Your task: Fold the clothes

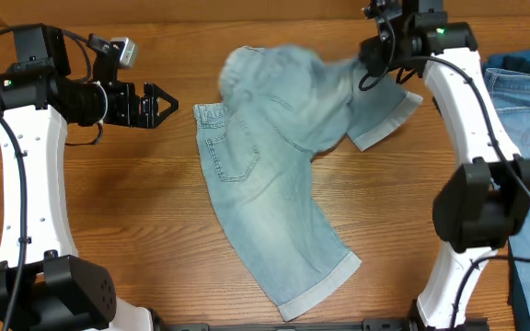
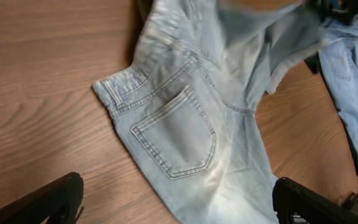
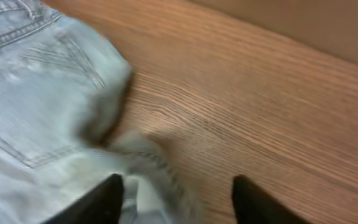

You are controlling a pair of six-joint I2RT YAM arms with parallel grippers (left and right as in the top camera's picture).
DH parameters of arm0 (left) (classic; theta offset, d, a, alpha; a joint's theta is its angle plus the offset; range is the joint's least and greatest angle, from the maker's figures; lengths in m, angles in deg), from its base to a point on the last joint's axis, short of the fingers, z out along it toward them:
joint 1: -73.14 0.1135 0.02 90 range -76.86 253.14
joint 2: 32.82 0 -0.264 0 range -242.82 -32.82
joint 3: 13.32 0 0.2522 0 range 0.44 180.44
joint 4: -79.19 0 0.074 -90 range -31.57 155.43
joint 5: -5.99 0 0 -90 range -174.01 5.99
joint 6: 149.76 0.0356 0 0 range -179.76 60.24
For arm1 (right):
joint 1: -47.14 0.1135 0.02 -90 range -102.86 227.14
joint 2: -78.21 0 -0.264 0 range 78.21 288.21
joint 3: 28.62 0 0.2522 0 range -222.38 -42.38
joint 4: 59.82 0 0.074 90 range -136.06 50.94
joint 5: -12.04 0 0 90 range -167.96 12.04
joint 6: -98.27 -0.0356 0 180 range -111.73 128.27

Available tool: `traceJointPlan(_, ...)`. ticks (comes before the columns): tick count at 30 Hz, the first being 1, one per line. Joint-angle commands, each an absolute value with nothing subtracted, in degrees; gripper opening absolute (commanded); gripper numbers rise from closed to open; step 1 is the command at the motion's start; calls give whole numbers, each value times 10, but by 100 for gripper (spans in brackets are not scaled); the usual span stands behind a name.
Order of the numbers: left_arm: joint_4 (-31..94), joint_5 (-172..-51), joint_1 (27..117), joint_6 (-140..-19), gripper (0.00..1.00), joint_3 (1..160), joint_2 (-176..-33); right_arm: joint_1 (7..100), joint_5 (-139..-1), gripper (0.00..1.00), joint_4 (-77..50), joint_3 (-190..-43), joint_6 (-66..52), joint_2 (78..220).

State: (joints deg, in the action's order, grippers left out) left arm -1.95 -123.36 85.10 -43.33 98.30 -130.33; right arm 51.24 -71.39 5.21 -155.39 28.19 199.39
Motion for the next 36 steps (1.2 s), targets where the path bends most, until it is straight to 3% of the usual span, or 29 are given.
traceJointPlan(1, -7, -1234, 847, -439, 100, 988, -1303, 497, -783, 64, 33, -1560, 270, 2020)
traceJointPlan(6, 3, -1227, 839, -439, 98, 988, -1305, 482, -785, 72, 65, -1588, 198, 2004)
traceJointPlan(9, 14, -1217, 813, -439, 83, 988, -1316, 495, -767, 72, 101, -1602, 167, 1988)
traceJointPlan(10, 17, -1206, 792, -439, 66, 988, -1325, 499, -767, 68, 115, -1606, 145, 1981)
traceJointPlan(12, 21, -1145, 749, -440, 23, 988, -1345, 501, -760, 67, 137, -1606, 93, 1969)
traceJointPlan(13, 24, -1108, 730, -443, 20, 988, -1357, 501, -739, 67, 151, -1606, 78, 1965)
traceJointPlan(15, 42, -1029, 685, -456, 15, 988, -1395, 499, -688, 68, 185, -1606, 78, 1965)
traceJointPlan(16, 54, -1001, 669, -464, 13, 988, -1415, 499, -676, 59, 200, -1606, 78, 1965)
traceJointPlan(17, 63, -983, 660, -470, 10, 988, -1431, 499, -673, 46, 211, -1606, 78, 1965)
traceJointPlan(19, 82, -939, 644, -486, 6, 988, -1465, 499, -673, 9, 236, -1606, 78, 1965)
traceJointPlan(20, 95, -923, 641, -494, 6, 988, -1482, 498, -673, 4, 247, -1606, 78, 1965)
traceJointPlan(23, 132, -920, 643, -495, 9, 988, -1522, 490, -673, 4, 276, -1606, 78, 1965)
traceJointPlan(28, 194, -904, 645, -495, 5, 988, -1580, 490, -673, 4, 283, -1606, 78, 1965)
traceJointPlan(36, 198, -865, 646, -495, 7, 988, -1632, 490, -673, 4, 287, -1606, 78, 1965)
